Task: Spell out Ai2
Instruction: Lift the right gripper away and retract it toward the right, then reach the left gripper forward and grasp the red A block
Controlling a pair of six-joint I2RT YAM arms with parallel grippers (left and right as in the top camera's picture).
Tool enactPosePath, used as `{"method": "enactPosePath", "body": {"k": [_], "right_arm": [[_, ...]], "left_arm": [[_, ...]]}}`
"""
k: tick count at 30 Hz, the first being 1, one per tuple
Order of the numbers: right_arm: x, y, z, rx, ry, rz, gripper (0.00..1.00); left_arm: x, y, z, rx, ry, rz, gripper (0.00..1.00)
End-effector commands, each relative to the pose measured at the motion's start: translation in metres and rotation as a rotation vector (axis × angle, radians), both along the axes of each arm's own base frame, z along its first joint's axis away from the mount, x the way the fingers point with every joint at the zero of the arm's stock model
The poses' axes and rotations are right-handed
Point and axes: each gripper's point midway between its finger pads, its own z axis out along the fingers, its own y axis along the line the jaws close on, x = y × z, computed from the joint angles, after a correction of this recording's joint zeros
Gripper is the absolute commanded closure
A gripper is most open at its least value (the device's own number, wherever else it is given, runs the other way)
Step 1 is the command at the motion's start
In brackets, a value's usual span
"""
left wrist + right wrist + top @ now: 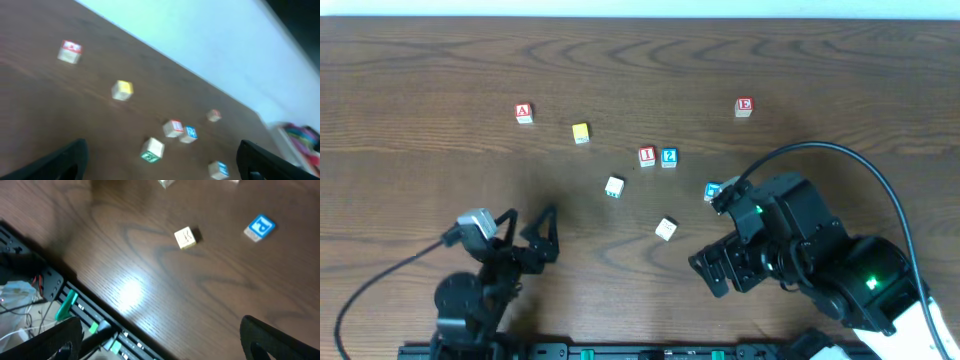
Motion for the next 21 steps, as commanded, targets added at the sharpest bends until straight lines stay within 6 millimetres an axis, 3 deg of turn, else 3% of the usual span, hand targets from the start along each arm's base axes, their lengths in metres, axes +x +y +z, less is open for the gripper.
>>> {"method": "enactPosePath", "body": {"k": [1,5,11,16,21], "right_arm": [[0.002,0.005,0.004,0.018,-0.022,0.015,0.01],[0.012,0.012,0.012,0.053,-0.071,0.015,0.01],[0.034,0.023,0.030,0.110,-0.185,-0.001,0.01],[0.046,0.022,0.037,0.107,-0.243,-0.030,0.01],[0.053,0.018,0.039,0.090,-0.271,-0.061,0.01]], "left_arm": [[0.015,0.027,0.032,0.118,0.040,0.140,0.04],[0.040,0.049,0.041,0.264,0.211,0.233,0.04],[0.106,0.058,0.047,0.548,0.372,0.177,0.04],[0.173,0.057,0.018,0.621,0.500,0.140,0.04],[0.226,0.062,-0.027,0.731,0.634,0.100,0.04]]}}
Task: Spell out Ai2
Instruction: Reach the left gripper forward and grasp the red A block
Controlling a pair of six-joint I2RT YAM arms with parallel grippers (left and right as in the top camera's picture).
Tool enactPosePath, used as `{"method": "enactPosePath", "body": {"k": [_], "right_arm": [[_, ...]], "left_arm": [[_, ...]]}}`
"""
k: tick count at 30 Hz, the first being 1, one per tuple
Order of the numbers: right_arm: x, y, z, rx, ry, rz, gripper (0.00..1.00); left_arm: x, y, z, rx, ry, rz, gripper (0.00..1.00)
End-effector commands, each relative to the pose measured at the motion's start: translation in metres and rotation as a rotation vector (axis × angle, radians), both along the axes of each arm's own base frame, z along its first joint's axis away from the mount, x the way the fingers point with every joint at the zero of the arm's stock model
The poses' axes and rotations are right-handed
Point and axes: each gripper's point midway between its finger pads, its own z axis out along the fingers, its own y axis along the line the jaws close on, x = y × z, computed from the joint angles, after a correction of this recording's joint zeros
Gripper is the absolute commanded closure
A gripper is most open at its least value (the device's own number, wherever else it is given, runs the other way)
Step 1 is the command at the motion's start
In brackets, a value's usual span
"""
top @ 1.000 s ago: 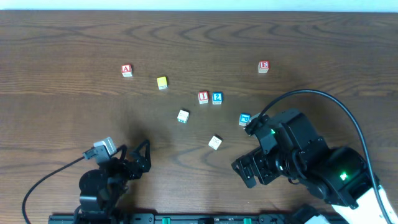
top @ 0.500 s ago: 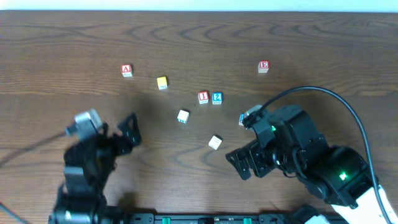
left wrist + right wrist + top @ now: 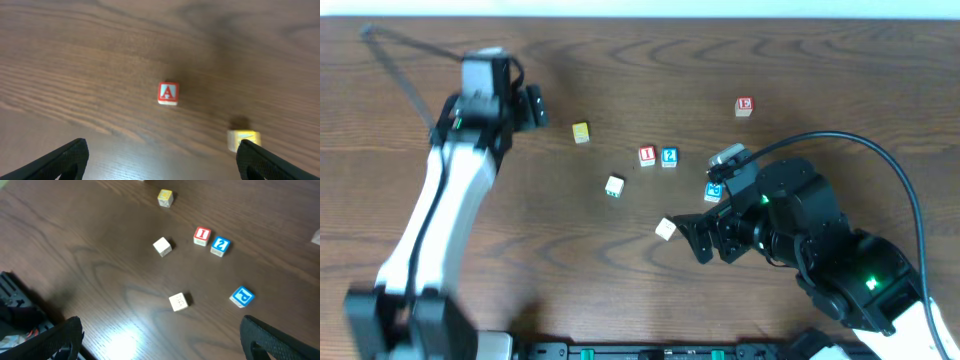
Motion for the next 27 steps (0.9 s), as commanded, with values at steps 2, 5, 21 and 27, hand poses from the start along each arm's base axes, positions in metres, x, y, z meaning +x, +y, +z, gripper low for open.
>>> {"method": "enactPosePath", "body": {"k": [2,5,21,27], "right_arm": [[0.004,-0.004,0.001,-0.019,-0.020,-0.025,0.01],[0.004,-0.004,0.001,-0.011,-0.010,-0.038,0.01],[0.007,-0.002,-0.007,-0.016,0.027,-0.056,0.01],[0.011,0.001,-0.018,-0.036,0.062,-0.060,0.01]], "left_arm": [[0.034,0.010,-0.027,0.104,0.094,-0.031,0.04],[0.052,0.015,-0.050,0.114,0.150,-0.030,0.04],[0.059,0.016,-0.137,-0.095,0.315,-0.070,0.04],[0.057,0.015,-0.146,-0.095,0.335,-0.071,0.00]]}}
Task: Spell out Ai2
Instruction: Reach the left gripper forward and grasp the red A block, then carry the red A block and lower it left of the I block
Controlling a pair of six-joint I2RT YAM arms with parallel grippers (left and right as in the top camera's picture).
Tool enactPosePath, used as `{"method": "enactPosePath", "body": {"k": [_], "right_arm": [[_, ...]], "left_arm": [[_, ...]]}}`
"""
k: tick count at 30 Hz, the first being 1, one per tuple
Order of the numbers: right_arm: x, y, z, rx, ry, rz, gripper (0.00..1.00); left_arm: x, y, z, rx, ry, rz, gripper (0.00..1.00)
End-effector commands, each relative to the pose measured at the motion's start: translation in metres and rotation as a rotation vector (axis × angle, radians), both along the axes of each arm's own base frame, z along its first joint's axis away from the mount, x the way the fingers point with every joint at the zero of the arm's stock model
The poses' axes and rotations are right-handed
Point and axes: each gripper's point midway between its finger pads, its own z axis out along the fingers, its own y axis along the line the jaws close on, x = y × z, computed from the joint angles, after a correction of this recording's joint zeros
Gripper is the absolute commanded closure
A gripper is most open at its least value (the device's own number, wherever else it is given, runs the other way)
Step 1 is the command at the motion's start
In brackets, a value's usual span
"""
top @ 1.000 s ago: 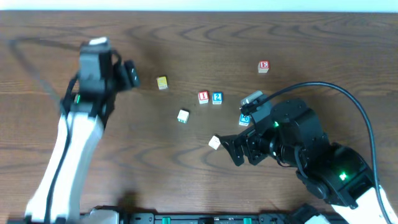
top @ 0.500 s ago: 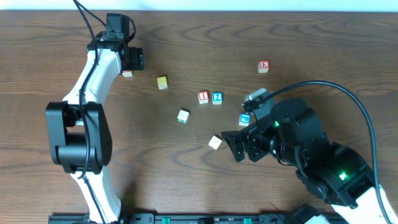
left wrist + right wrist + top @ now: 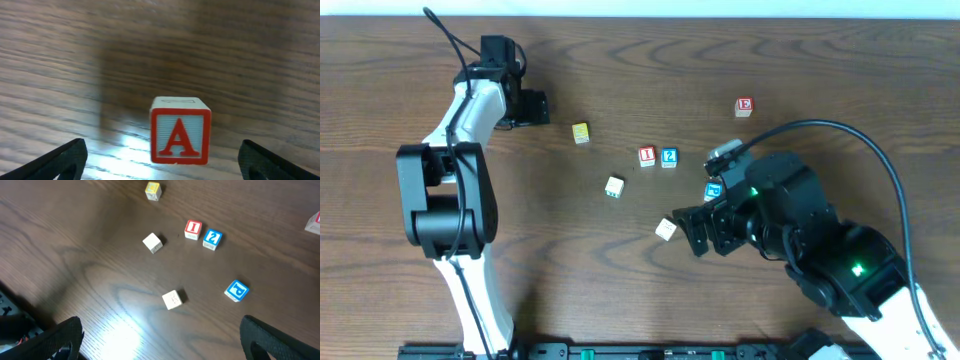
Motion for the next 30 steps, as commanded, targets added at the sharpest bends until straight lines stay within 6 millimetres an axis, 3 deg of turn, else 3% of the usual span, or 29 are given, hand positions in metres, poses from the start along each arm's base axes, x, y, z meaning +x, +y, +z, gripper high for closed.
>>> {"method": "enactPosePath", "body": {"k": [1,3,9,20,30], "right_arm": [[0.0022,0.0016,-0.0041,-0.006,0.017,-0.013,0.01],[0.0030,0.0021,-0.0057,-0.010,0.021,-0.013,0.01],[0.0031,0.0021,-0.0061,-0.011,0.022,-0.014,0.01],[0.0031,0.0021,-0.0061,-0.011,0.022,-0.013,0.01],[0.0030,0.0021,-0.0061,-0.011,0.022,-0.013,0.01]], "left_arm": [[0.0056,-0.0018,0.0019,-0.007,-0.011,-0.017,0.00],[0.0056,-0.0018,0.0016,-0.007,-0.010,-0.017,0.13],[0.0064,-0.0019,0.0010,-0.007,-0.013,-0.017,0.35],[0.0076,-0.0062,0.0013,-0.032,-0.018,-0.025,0.51],[0.0142,-0.0060,0.0032,-0.031,-0.046,-0.025,0.52]]}}
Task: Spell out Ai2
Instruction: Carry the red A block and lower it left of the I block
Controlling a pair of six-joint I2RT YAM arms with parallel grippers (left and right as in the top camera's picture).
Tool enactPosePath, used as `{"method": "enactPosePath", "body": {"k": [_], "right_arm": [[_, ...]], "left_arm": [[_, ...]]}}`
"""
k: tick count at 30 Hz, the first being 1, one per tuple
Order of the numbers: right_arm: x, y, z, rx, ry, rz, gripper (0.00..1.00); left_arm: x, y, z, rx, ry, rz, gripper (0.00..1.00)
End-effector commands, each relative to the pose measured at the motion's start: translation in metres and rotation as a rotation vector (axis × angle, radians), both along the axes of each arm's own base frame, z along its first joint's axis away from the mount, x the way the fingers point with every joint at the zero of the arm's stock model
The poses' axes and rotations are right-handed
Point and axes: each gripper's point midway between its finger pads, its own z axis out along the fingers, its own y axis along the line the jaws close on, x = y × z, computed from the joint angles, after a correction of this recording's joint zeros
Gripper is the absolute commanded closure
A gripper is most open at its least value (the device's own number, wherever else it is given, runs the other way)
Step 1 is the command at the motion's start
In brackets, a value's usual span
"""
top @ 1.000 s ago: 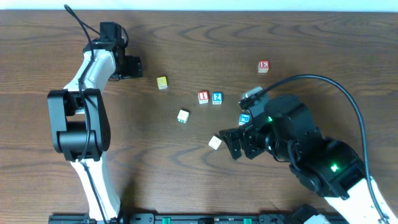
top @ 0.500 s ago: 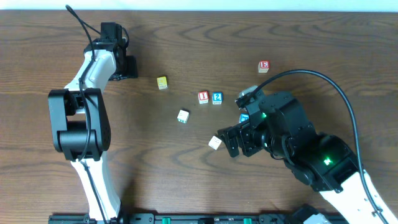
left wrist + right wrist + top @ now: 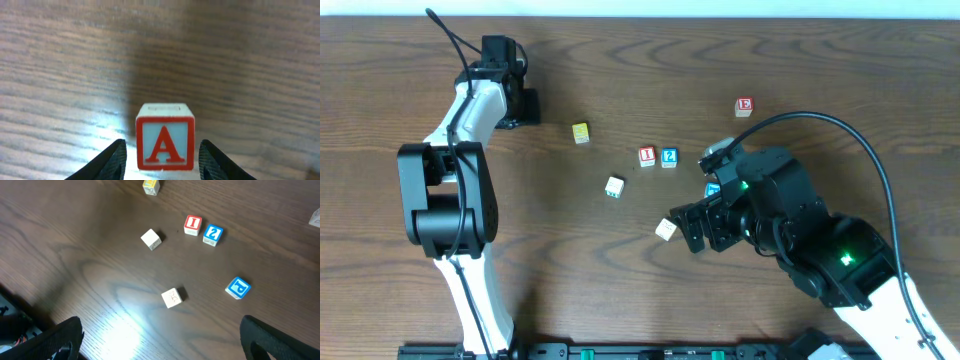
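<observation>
The red-framed A block sits on the wooden table between the fingers of my left gripper, which is open with narrow gaps on both sides. In the overhead view the left gripper at the far left covers that block. The red I block and blue 2 block stand side by side mid-table, and the right wrist view also shows the I block and the 2 block. My right gripper hovers wide open and empty above the table's near middle.
Loose blocks lie around: a yellow one, a white one with green print, a cream one by the right gripper, a blue P block and a red E block at the far right.
The left gripper's fingers have drawn in from wide apart to close on either side of the A block. The right gripper has barely shifted.
Both arms first sat low near the table's front edge. The left arm then stood at the far left with the A block below its open gripper, then low over it. Now its fingers flank the block. The right gripper rose and has stayed open.
</observation>
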Motion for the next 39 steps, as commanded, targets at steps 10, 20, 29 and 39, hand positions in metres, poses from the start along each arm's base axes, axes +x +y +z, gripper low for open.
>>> {"method": "enactPosePath", "body": {"k": [10,20,29,39], "right_arm": [[0.000,0.000,0.001,0.003,-0.002,-0.009,0.01],[0.001,0.001,0.002,0.004,-0.004,-0.009,0.01],[0.002,0.002,0.003,0.010,-0.012,-0.009,0.01],[0.003,0.002,0.005,0.014,-0.019,-0.009,0.01]], "left_arm": [[0.003,0.000,-0.015,-0.004,0.018,-0.008,0.59],[0.004,0.000,-0.016,-0.003,0.018,-0.007,0.64],[0.006,0.000,-0.016,-0.003,0.010,-0.007,0.70],[-0.005,-0.002,-0.007,-0.004,0.053,-0.010,0.82]]}}
